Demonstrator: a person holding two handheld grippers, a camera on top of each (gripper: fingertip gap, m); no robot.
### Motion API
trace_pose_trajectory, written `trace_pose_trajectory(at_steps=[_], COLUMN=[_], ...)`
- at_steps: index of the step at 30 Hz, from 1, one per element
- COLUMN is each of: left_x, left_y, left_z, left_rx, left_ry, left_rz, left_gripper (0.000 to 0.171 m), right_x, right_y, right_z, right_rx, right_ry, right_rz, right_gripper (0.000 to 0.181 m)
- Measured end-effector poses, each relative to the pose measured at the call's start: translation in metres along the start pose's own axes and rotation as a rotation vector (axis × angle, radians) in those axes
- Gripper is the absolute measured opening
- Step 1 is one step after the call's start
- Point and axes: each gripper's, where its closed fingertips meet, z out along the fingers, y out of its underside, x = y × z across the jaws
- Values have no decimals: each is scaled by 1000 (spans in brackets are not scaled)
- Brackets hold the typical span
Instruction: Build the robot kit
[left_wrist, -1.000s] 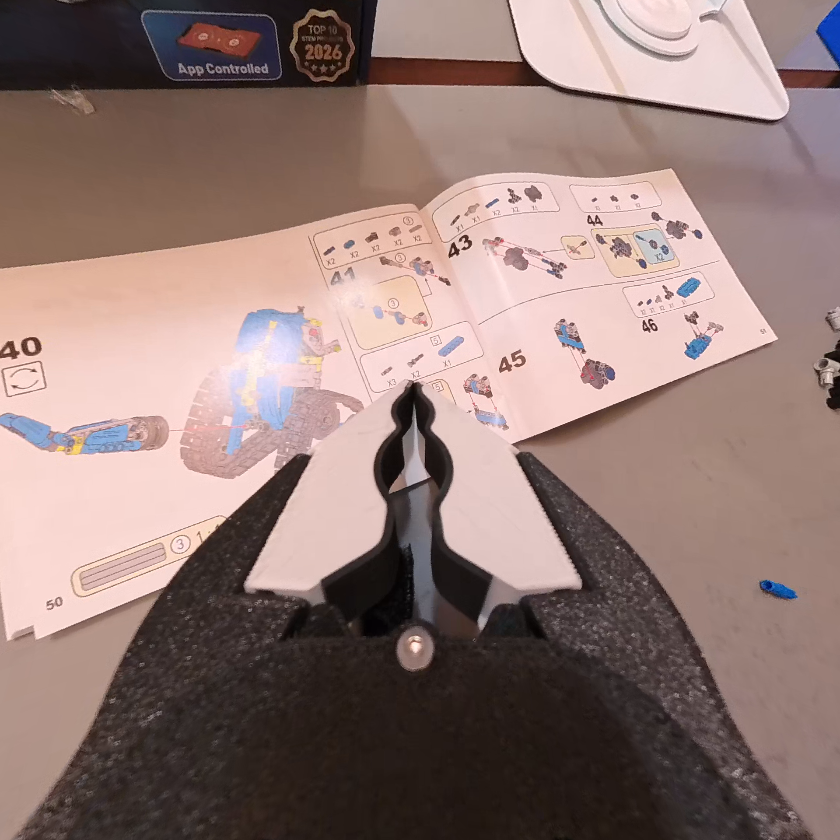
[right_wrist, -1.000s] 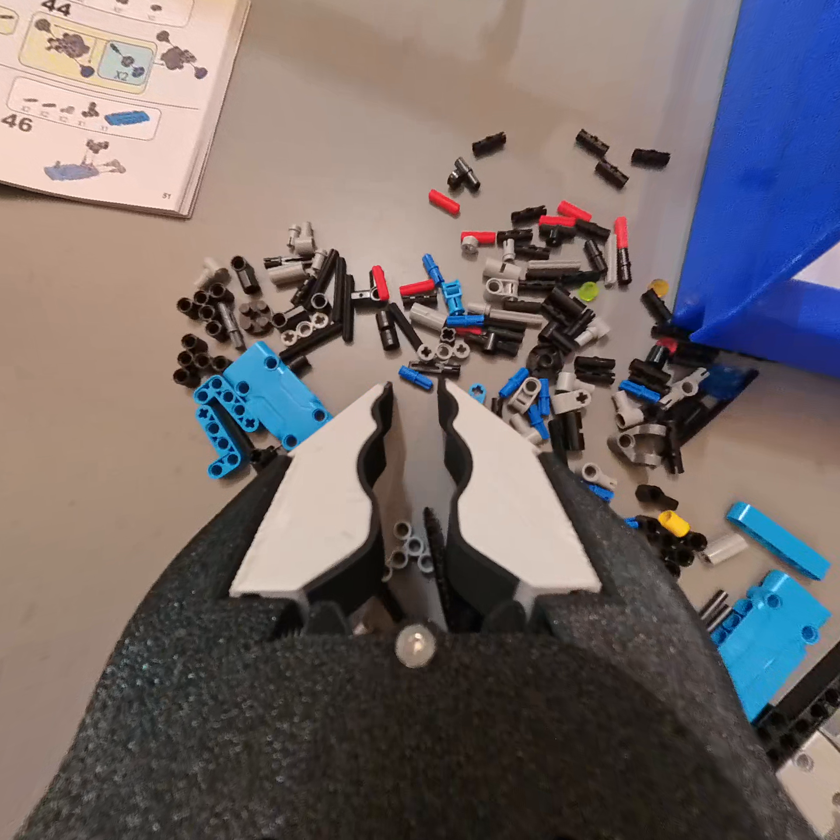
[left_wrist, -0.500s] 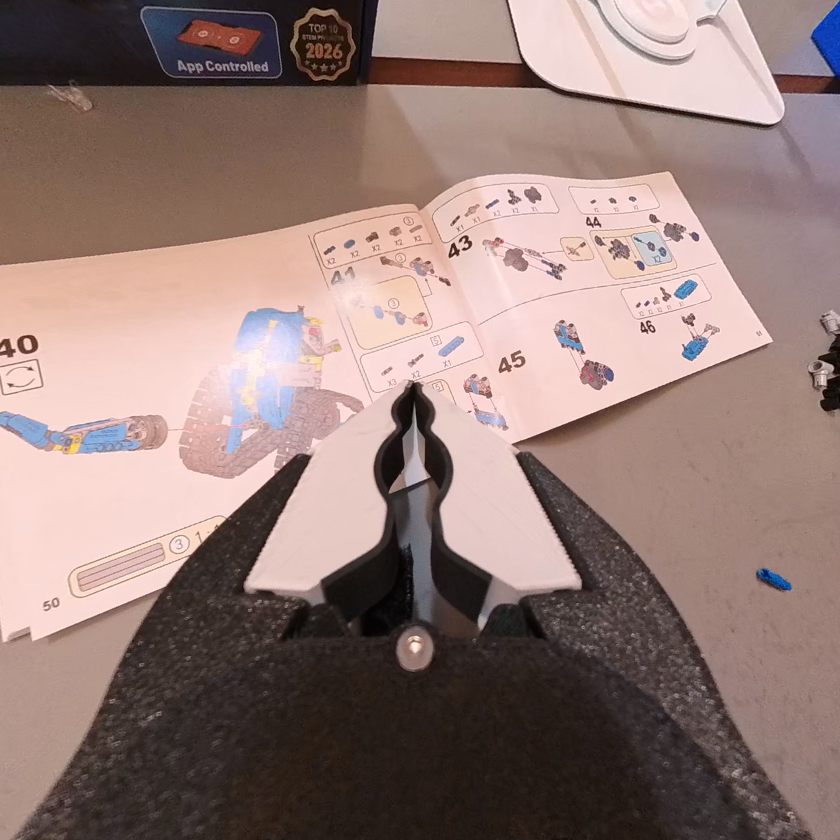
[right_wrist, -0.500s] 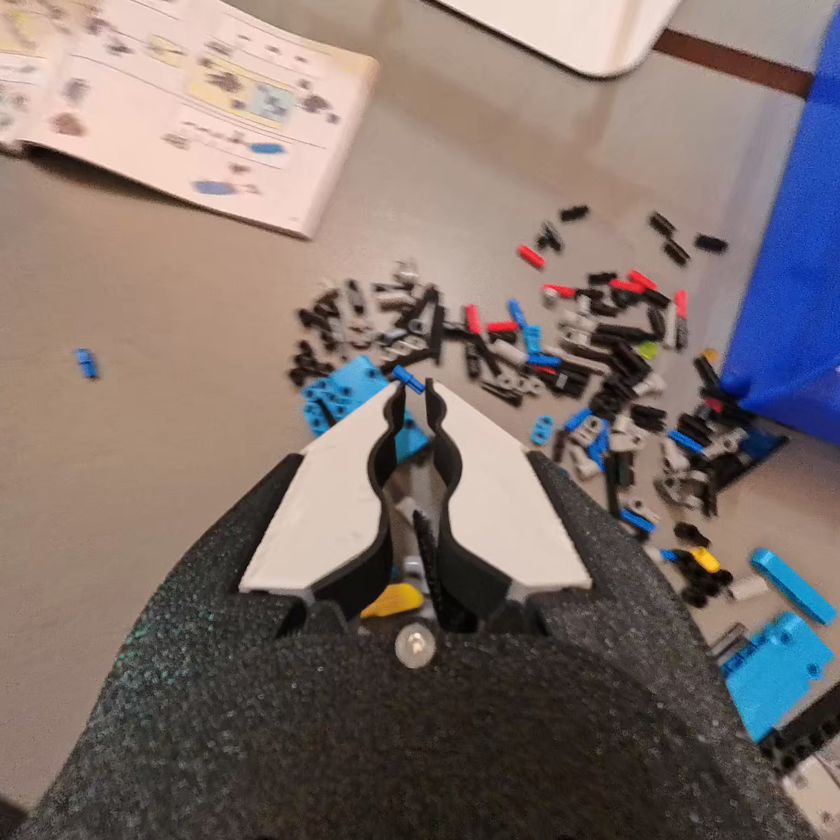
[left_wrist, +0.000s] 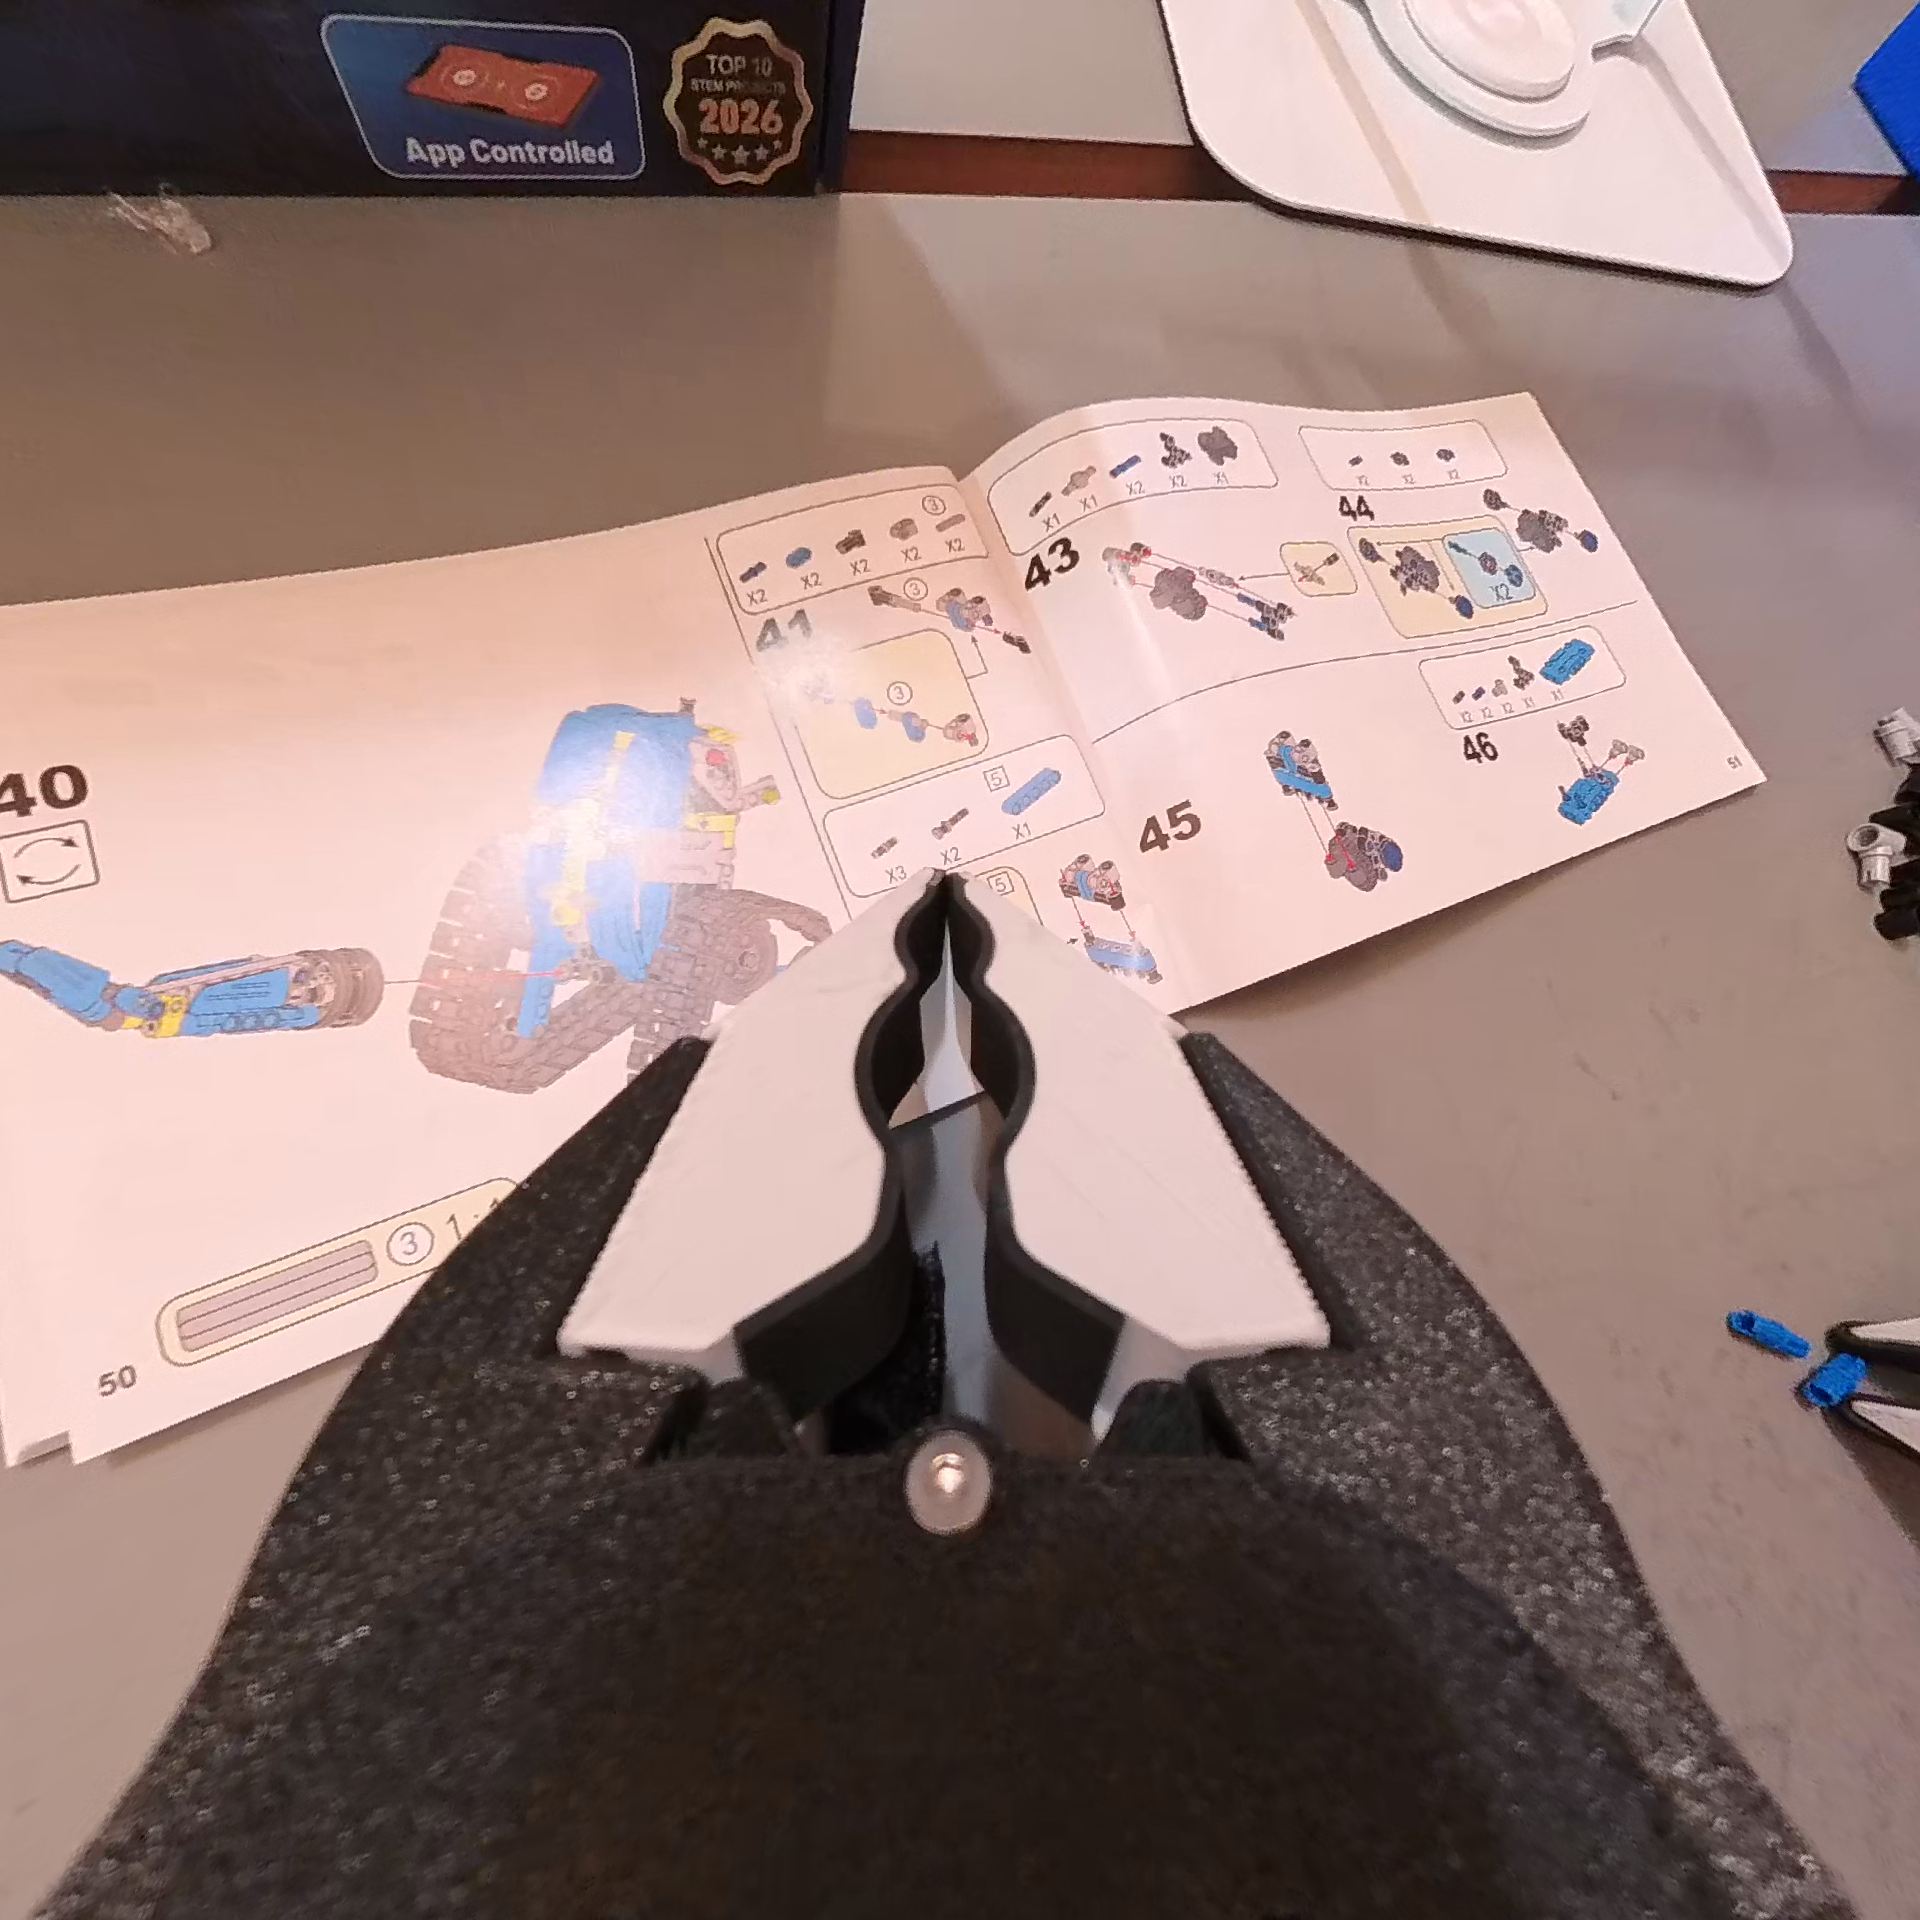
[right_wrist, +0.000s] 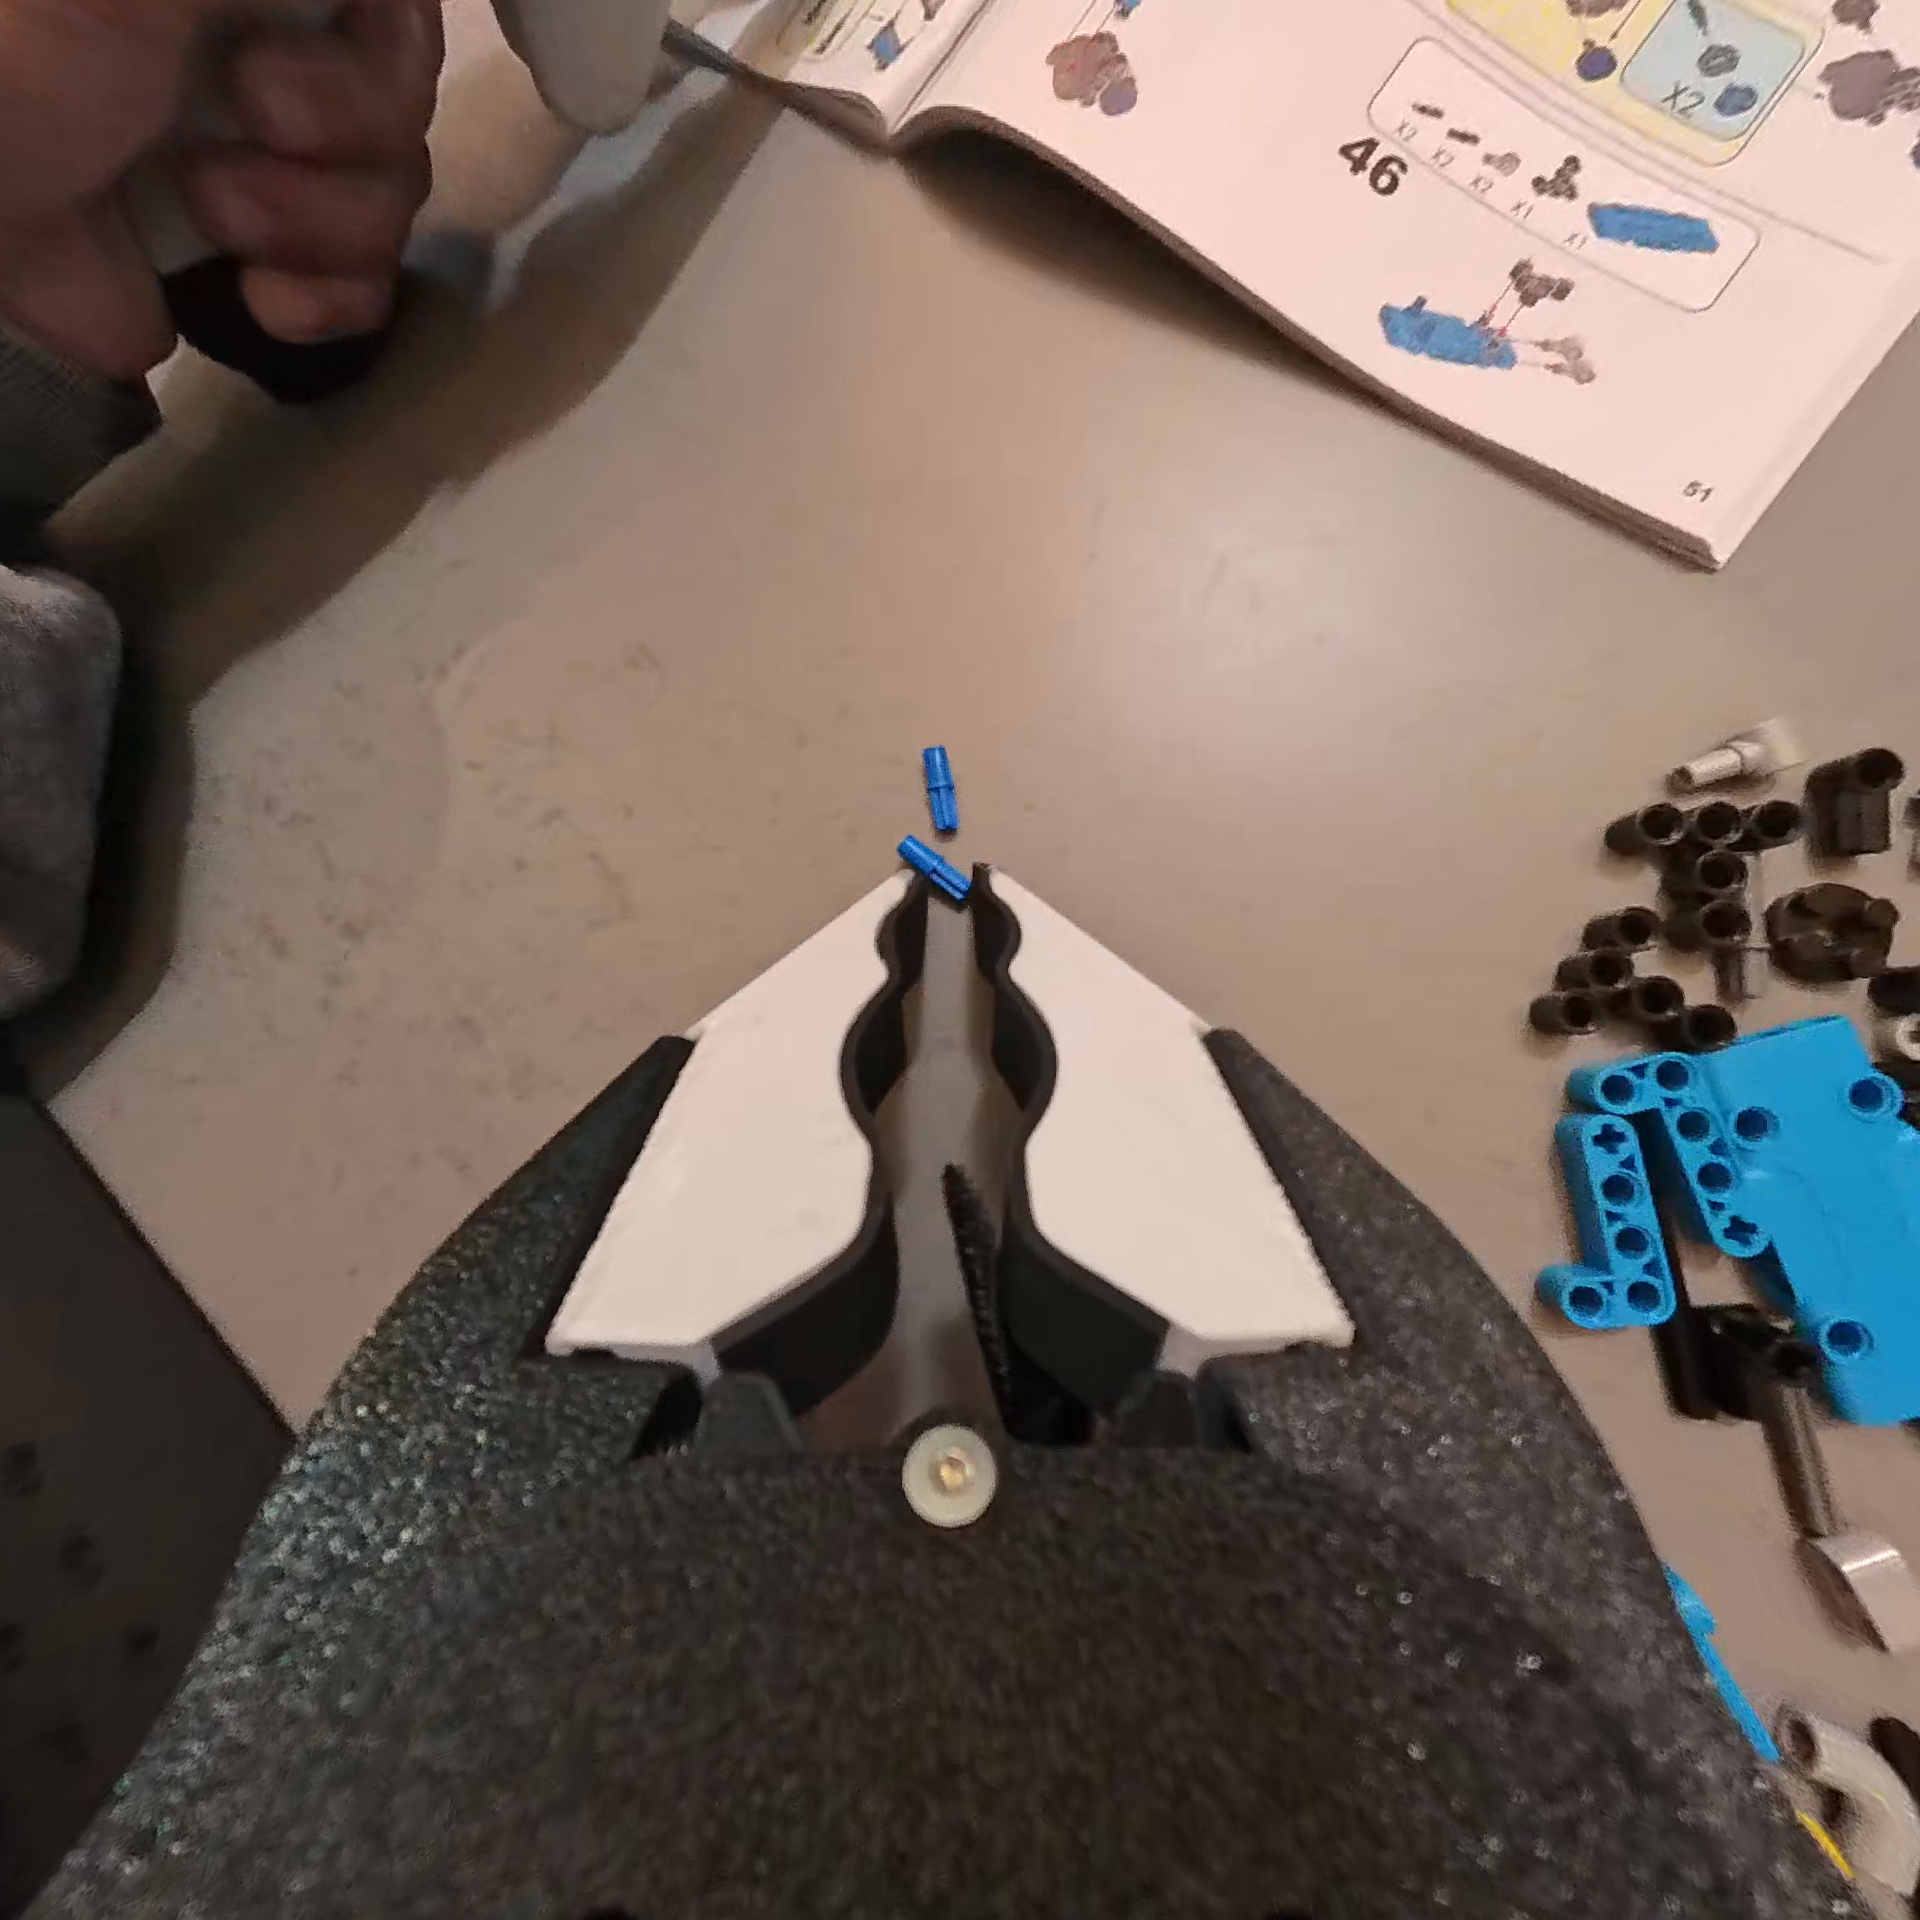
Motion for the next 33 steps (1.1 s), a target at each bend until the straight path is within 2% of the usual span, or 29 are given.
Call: trace_pose_trajectory(at_steps=[5, 7, 10, 16, 20, 27, 33], left_x=[0, 0, 0, 0, 0, 0, 1], left_y=[0, 0, 0, 0, 0, 0, 0], left_z=[0, 0, 0, 0, 0, 0, 0], left_rx=[0, 0, 0, 0, 0, 0, 0], left_ry=[-1, -1, 0, -8, -4, -9, -10], left_rz=[1, 1, 0, 8, 4, 9, 10], left_gripper=[0, 0, 0, 0, 0, 0, 0], right_x=[-1, -2, 5, 70, 91, 91, 77], right_y=[0, 0, 7, 54, 74, 82, 97], right_z=[0, -3, -23, -84, -100, -107, -111], right_rx=[5, 6, 32, 49, 8, -31, -85], right_ry=[-27, -37, -40, 172, 286, 305, 277], right_rz=[21, 29, 73, 200, 180, 139, 86], right_gripper=[9, 18, 22, 21, 21, 21, 19])
